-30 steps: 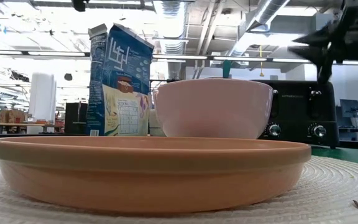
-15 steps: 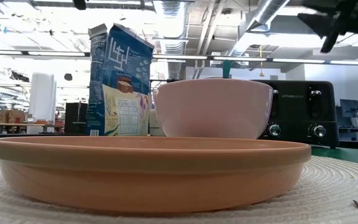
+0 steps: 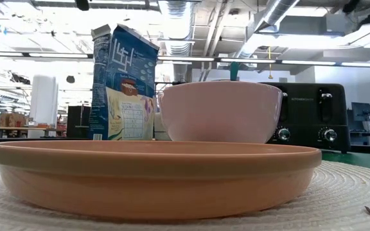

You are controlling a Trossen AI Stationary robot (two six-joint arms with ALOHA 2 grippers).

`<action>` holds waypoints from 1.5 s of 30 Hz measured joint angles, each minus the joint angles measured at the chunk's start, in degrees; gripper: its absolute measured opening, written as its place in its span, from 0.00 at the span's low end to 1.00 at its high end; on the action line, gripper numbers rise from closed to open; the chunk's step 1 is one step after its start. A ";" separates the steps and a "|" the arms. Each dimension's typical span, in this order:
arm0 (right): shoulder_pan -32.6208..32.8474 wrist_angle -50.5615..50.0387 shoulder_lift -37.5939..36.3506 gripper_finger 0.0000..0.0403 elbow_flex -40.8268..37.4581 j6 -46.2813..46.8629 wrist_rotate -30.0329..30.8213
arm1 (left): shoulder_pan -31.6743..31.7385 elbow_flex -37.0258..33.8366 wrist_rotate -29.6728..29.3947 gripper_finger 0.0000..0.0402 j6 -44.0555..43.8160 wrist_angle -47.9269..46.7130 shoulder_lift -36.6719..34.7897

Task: Arrange a breakfast setting
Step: Put the toasted bagel from the toaster into the orange plate

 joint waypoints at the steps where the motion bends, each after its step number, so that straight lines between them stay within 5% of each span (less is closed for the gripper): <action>1: 0.00 -1.24 1.61 0.52 1.47 -1.42 0.00 | 0.00 0.00 0.02 0.72 0.00 -0.01 0.00; 10: -1.52 -15.59 21.12 0.52 15.88 -8.30 10.60 | -0.02 0.00 -0.01 0.72 0.05 -0.45 0.02; 16: -6.81 -30.94 32.20 0.52 26.13 -4.48 16.48 | -0.02 0.00 0.45 0.72 1.79 -0.74 0.02; 26: -17.90 -51.27 47.89 0.51 38.69 17.38 15.96 | -0.02 0.00 5.34 0.72 2.20 -0.81 -0.07; 31: -22.62 -54.72 54.66 0.51 42.52 25.94 9.19 | -0.02 0.00 6.35 0.72 2.33 -0.89 -0.07; 45: -26.97 -67.35 67.65 0.51 44.16 34.42 5.99 | -0.02 0.00 6.55 0.72 2.79 -9.85 -0.07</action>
